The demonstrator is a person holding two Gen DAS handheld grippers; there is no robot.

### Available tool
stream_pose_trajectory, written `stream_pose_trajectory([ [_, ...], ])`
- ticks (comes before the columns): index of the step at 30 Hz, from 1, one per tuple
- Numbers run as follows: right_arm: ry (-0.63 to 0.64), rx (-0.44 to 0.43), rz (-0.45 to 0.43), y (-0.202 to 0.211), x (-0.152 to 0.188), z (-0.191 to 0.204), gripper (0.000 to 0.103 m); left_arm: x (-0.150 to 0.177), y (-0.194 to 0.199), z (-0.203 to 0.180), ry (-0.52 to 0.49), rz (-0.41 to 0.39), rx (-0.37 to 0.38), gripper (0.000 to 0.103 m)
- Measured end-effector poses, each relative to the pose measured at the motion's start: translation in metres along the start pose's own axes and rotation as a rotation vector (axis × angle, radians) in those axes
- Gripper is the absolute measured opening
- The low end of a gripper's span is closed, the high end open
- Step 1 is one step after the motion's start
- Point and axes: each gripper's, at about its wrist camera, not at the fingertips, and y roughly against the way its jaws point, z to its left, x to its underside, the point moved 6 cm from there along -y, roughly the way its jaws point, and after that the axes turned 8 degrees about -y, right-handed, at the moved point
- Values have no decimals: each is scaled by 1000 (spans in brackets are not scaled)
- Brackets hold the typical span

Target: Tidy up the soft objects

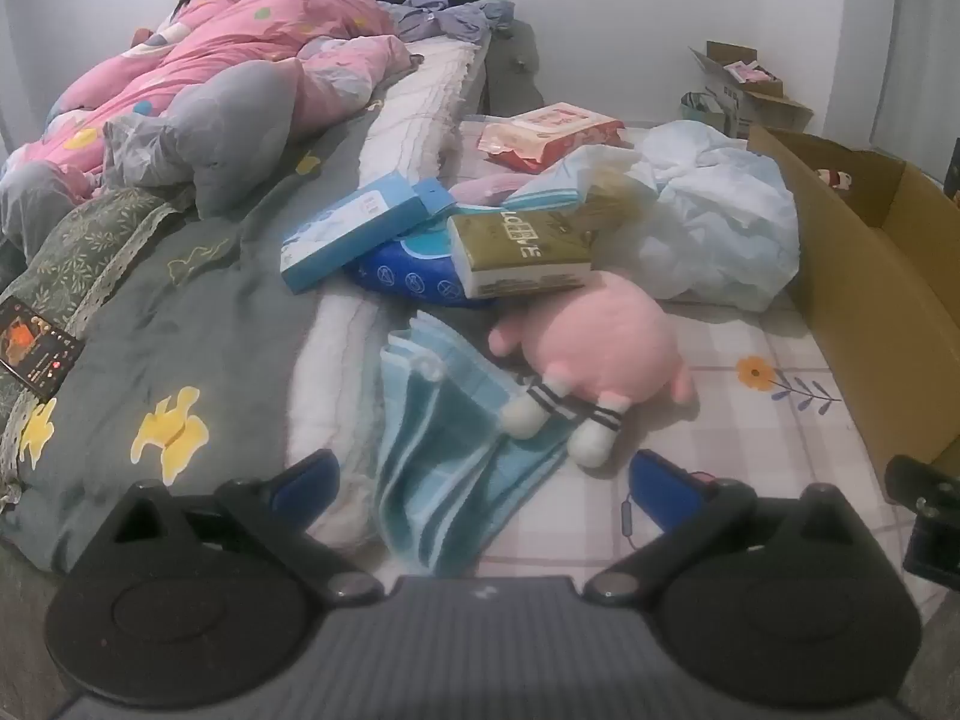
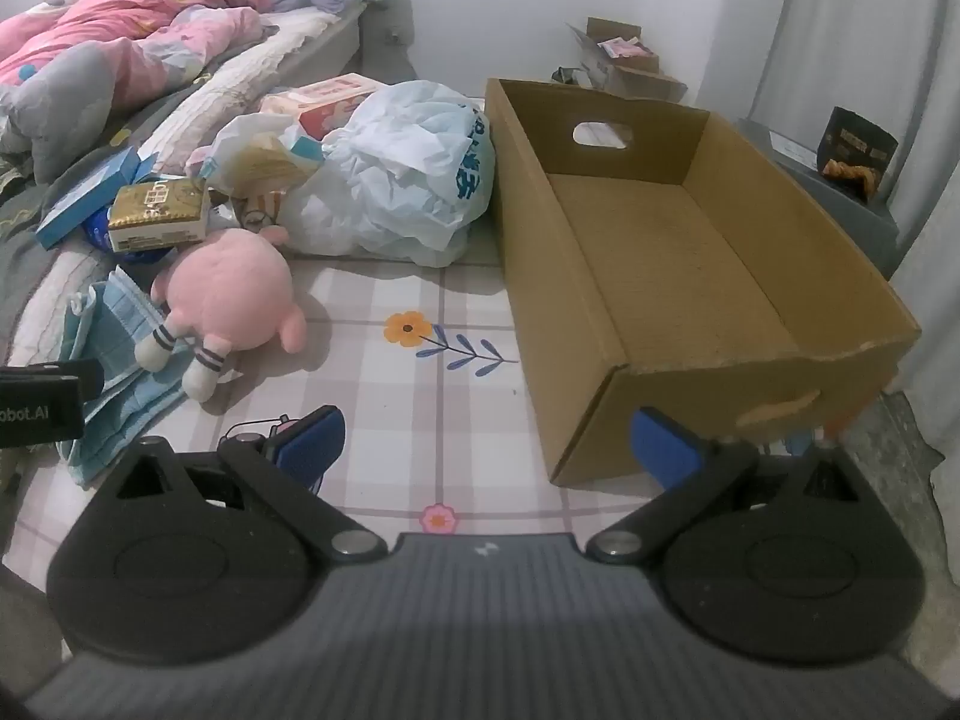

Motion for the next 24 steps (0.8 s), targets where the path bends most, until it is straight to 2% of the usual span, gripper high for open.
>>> stream_pose_trajectory([
  [24,-20,-8,-3,-5,-3,-10,102,-4,-4,-7,-22,6,7,103],
])
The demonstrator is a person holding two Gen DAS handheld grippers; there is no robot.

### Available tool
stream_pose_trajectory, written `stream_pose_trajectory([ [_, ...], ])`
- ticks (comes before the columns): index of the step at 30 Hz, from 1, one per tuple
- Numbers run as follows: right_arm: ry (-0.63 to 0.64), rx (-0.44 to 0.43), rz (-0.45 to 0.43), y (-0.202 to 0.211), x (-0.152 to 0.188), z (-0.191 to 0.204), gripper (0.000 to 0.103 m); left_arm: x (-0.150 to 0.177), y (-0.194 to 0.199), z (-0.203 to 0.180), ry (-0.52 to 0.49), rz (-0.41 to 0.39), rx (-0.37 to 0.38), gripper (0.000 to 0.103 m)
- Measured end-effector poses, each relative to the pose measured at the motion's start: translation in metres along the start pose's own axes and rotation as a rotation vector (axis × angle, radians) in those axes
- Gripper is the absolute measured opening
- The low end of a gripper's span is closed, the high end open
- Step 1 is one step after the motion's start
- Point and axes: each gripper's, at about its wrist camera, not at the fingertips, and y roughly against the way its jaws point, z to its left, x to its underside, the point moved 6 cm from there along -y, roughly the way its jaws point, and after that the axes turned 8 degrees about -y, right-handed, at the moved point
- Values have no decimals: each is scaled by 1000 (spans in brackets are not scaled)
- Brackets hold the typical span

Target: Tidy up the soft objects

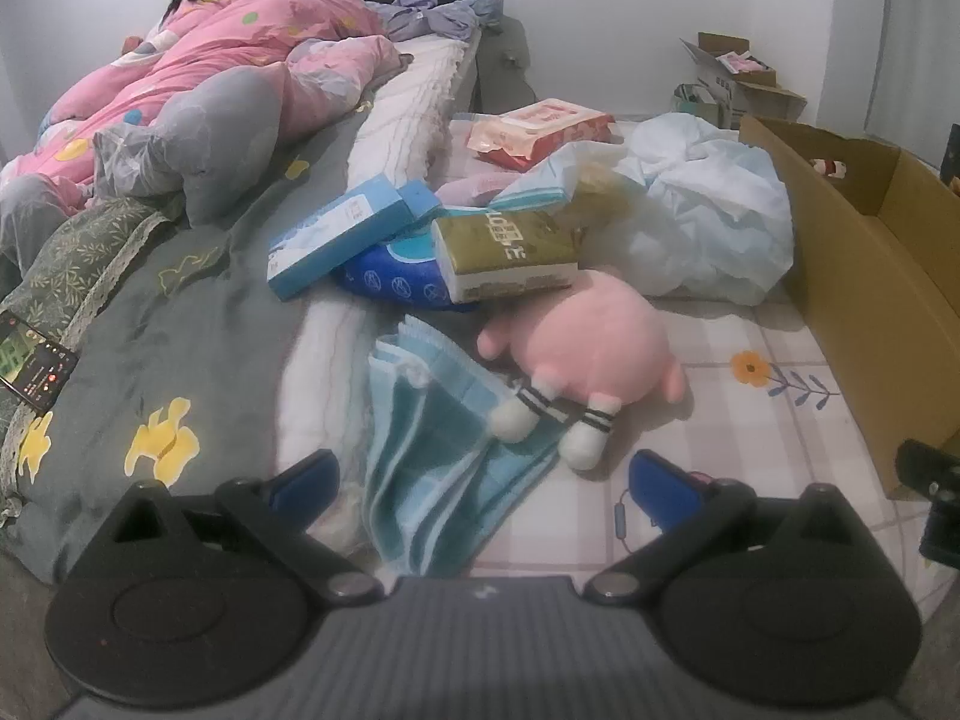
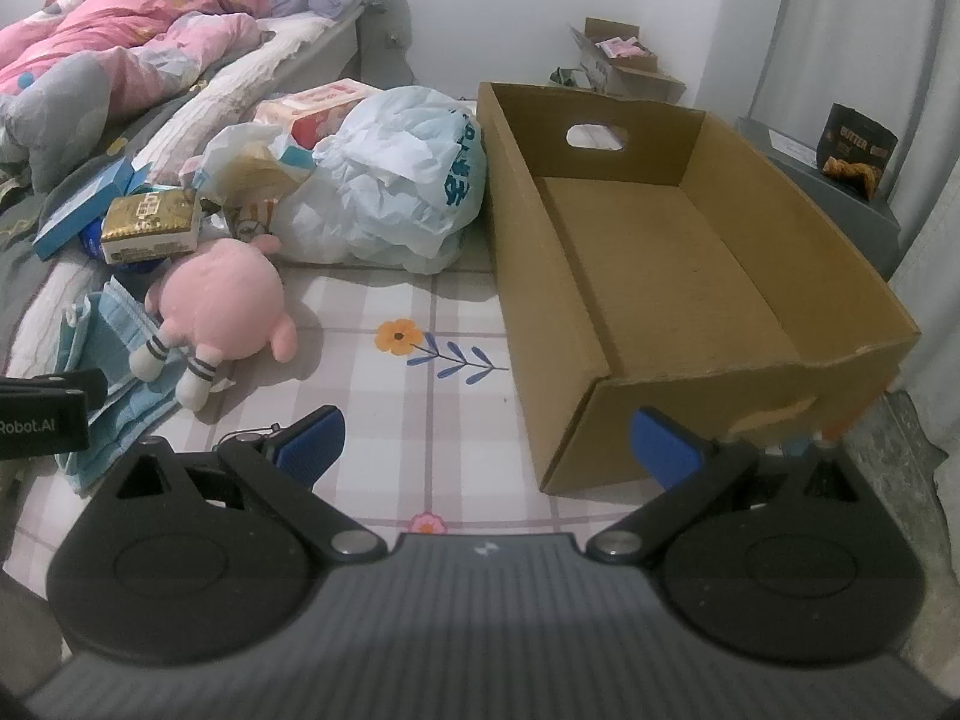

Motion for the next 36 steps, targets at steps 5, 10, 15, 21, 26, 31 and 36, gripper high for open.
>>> stream_pose_trajectory([
  [5,2,-1,-1,1,0,1,102,-1,0,0,0,0,0,103],
  [10,4,-2,-4,1,-1,-1,102,-2,0,-1,-2,1,-2,103],
  [15,4,-3,-1,0,-2,-2,102,-2,0,-1,-1,1,-1,103],
  [21,7,-5,1,-1,-2,-3,102,-2,0,-1,-3,2,-1,103],
  [26,7,-5,2,-1,-2,-3,102,-2,0,-2,-3,2,-2,103],
  [31,8,-5,1,-1,-2,-3,102,-2,0,-2,-2,2,-2,103],
  [36,8,-6,2,-1,-2,-3,102,-2,0,-2,-3,2,-2,103],
])
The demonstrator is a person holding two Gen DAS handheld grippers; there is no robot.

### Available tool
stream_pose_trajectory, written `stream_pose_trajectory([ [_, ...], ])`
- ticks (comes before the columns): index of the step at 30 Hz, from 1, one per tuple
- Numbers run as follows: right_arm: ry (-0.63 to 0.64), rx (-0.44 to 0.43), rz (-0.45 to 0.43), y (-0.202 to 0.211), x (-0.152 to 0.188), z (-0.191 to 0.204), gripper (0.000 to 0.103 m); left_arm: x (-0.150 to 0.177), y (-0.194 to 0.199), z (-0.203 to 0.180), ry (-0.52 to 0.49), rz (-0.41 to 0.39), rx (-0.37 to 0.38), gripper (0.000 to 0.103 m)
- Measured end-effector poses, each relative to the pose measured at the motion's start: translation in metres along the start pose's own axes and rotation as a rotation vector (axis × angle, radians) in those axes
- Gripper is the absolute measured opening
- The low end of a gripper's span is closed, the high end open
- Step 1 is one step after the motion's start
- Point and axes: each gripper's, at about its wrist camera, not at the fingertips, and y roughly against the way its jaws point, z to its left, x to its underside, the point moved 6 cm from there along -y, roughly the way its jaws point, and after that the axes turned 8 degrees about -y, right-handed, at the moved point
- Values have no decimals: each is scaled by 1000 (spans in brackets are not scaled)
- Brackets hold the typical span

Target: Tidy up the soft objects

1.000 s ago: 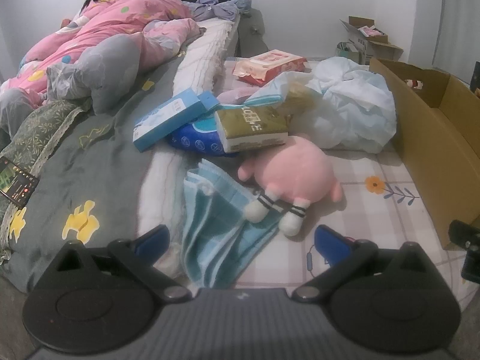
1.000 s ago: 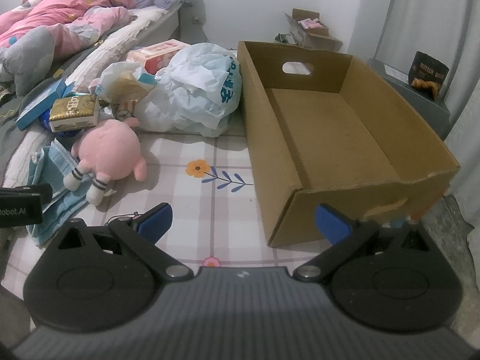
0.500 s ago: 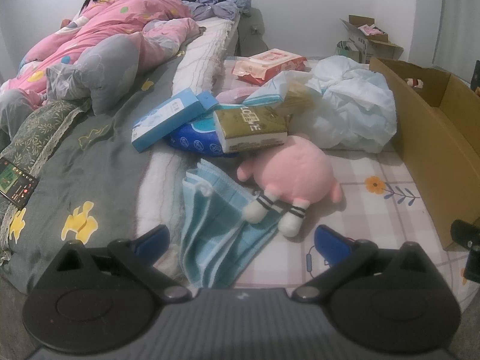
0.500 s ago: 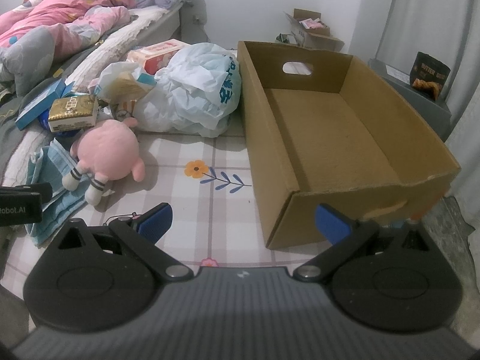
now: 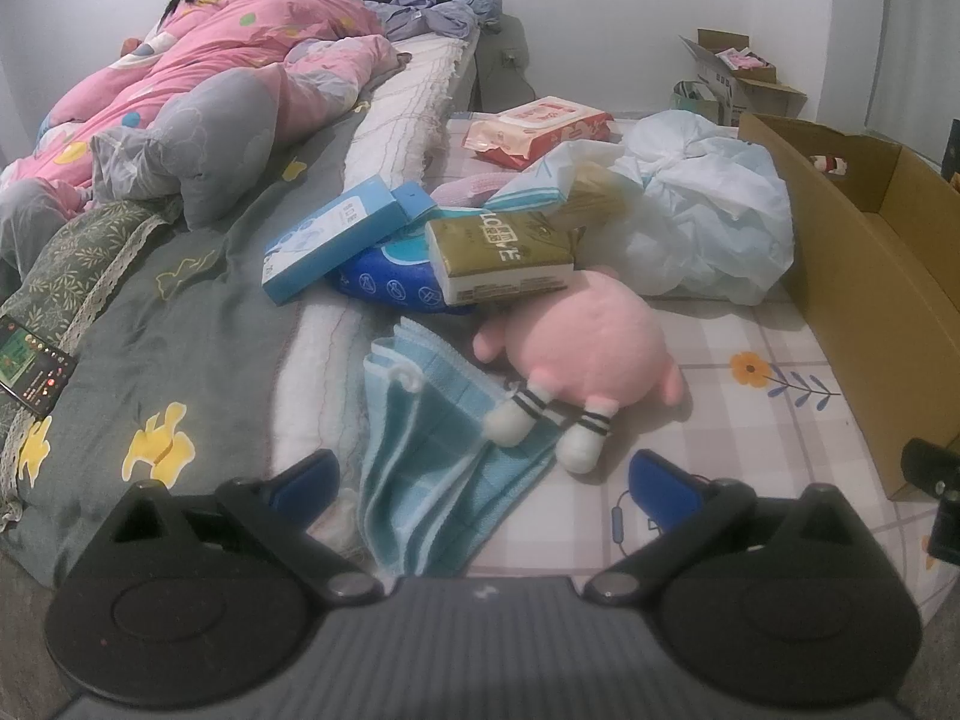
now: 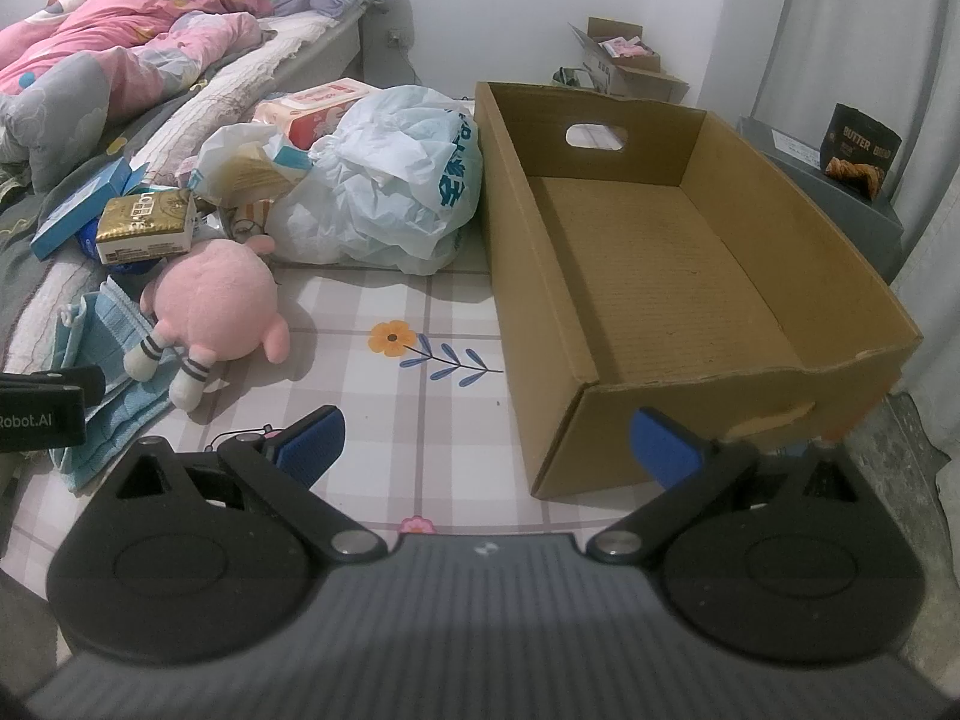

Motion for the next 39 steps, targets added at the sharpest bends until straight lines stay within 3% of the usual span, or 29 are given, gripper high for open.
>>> stream_pose_trajectory([
  [39,3,-4,-2,1,0,1,102,1,-2,-2,2,5,2,103],
])
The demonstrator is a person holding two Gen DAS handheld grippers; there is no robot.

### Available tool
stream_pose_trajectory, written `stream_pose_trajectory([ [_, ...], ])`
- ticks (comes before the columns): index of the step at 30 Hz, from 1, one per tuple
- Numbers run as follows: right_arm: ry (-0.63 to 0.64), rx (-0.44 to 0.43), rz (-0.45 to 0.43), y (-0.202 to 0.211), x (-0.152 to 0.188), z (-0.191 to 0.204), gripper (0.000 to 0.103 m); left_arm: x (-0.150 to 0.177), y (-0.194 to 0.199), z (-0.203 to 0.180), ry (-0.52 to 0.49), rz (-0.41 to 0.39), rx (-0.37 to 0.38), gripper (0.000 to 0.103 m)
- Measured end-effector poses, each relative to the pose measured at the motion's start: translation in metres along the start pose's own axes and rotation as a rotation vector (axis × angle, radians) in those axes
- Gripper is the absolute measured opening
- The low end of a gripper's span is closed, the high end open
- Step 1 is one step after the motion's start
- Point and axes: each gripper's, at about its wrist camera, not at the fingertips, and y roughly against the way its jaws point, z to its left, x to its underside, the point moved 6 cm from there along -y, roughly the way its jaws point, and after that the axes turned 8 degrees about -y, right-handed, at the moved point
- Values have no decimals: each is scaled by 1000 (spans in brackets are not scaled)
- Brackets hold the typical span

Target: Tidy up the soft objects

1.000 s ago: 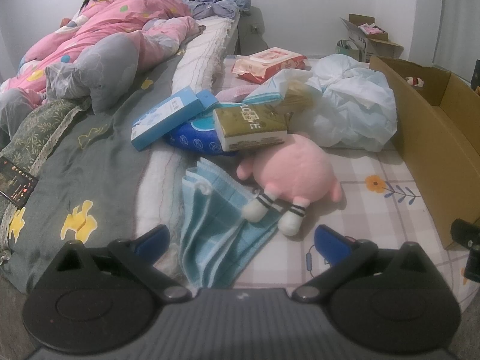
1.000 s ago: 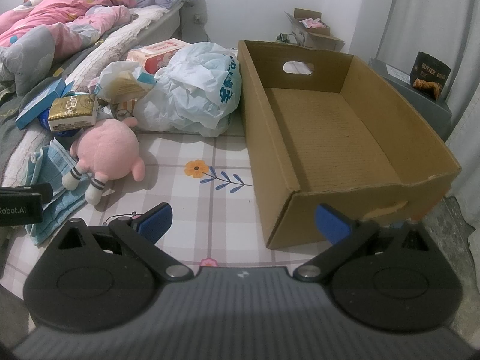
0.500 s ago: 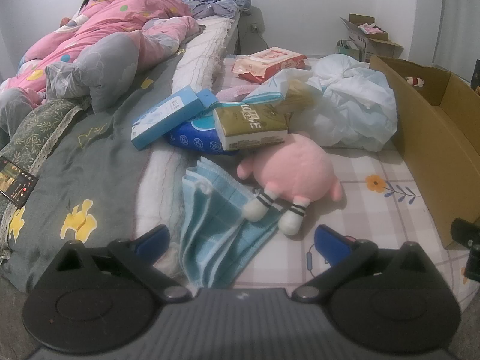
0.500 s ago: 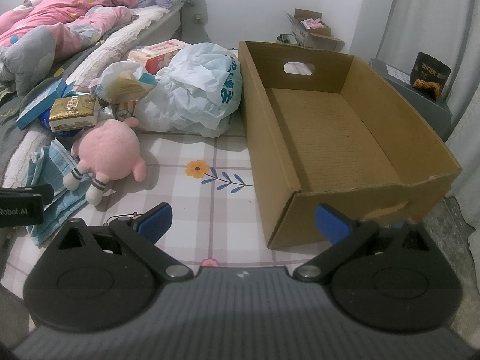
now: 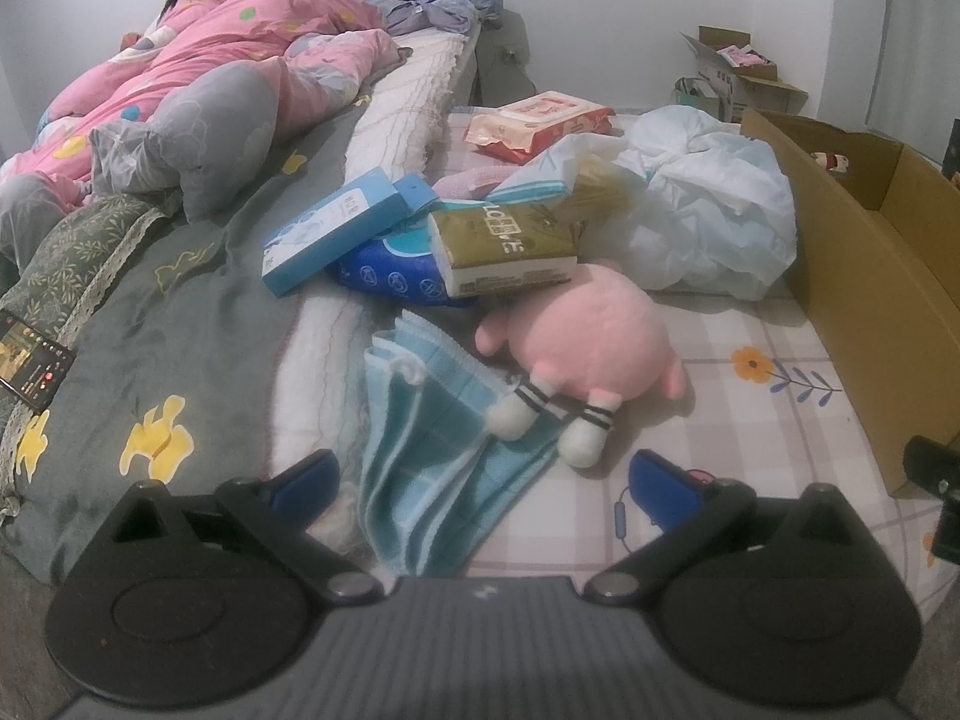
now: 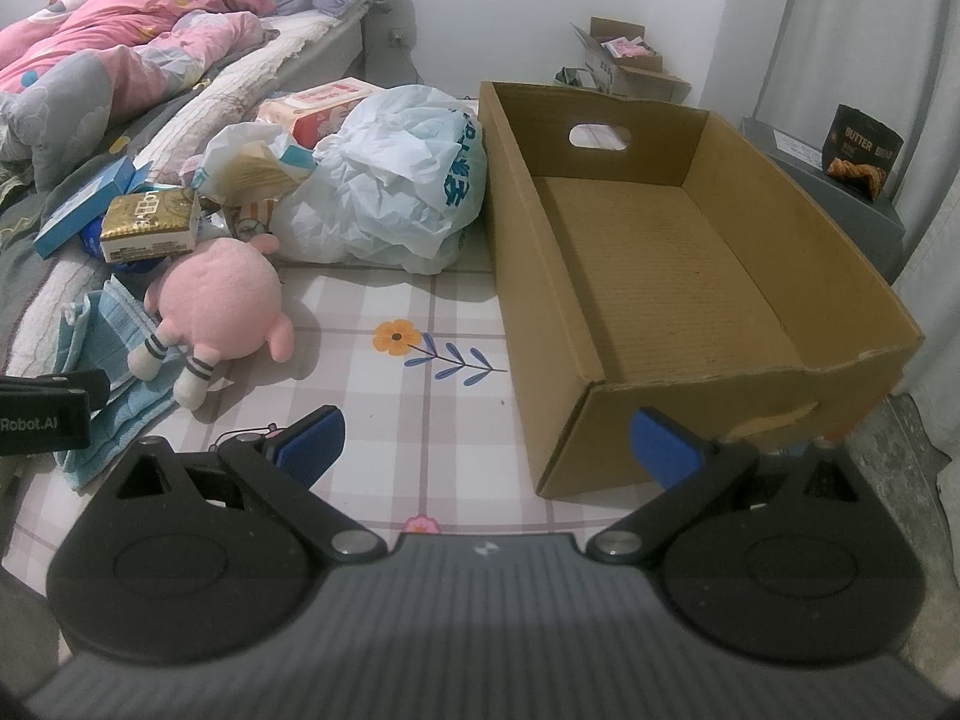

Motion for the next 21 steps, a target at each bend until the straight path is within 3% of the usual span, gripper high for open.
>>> stream_pose_trajectory([
  [12,37,-127,-23,6,-2,32,102,4,6,20,-17,-56,-23,103],
  [21,57,-328,-26,-15,-6,75,102,19,-1,54,12,-62,-57,103],
])
